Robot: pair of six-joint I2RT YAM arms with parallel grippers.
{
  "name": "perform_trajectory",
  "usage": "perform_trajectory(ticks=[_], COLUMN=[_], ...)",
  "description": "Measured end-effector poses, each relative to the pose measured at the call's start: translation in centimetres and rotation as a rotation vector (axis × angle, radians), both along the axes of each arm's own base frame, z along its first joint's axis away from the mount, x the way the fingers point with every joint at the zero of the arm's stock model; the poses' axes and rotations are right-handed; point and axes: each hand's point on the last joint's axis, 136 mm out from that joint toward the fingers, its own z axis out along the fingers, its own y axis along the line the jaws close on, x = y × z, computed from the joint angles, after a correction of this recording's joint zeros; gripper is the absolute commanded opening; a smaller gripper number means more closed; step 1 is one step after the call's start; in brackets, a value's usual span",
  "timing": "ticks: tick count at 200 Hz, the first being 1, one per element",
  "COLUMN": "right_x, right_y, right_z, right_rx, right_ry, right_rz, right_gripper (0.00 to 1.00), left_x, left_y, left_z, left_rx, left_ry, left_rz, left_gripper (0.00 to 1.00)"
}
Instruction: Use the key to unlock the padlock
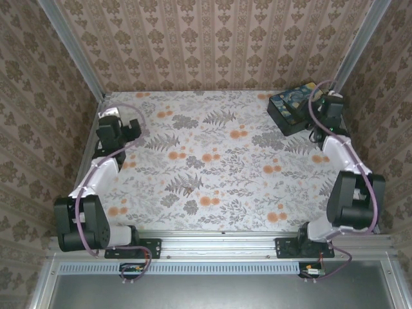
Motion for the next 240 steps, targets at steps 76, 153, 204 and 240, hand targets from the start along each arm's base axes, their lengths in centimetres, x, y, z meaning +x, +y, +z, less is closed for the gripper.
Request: perform_trajectory(ticks=[76, 153, 204, 240], right_x=[2.8, 5.7, 6.0, 5.9], right_y=[-0.2, 1.0, 2.7, 7.2], right_z=[-9.3, -11.3, -11.0, -11.1], right_rx=[0.339, 0.489, 0.512, 0.507], right_ry=[0.221, 0.210, 0.213, 0.241], right_rz=[-0.042, -0.041, 0.014, 0.126], right_gripper=[0.85, 0.68, 0.56, 0.54], left_x=[-4.8, -5.8, -5.9, -6.1], left_y=[-9.1, -11.4, -11.4, -11.2], left_z=[-0.4, 0.6, 1.6, 1.6], left_rx=[-0.002, 0.046, 0.108, 0.128], left_ry=[0.165, 0.209, 0.213, 0.218], left_rz=[-0.185, -0.265, -0.292, -0.295], left_gripper=[1.00, 1.00, 1.00, 1.00])
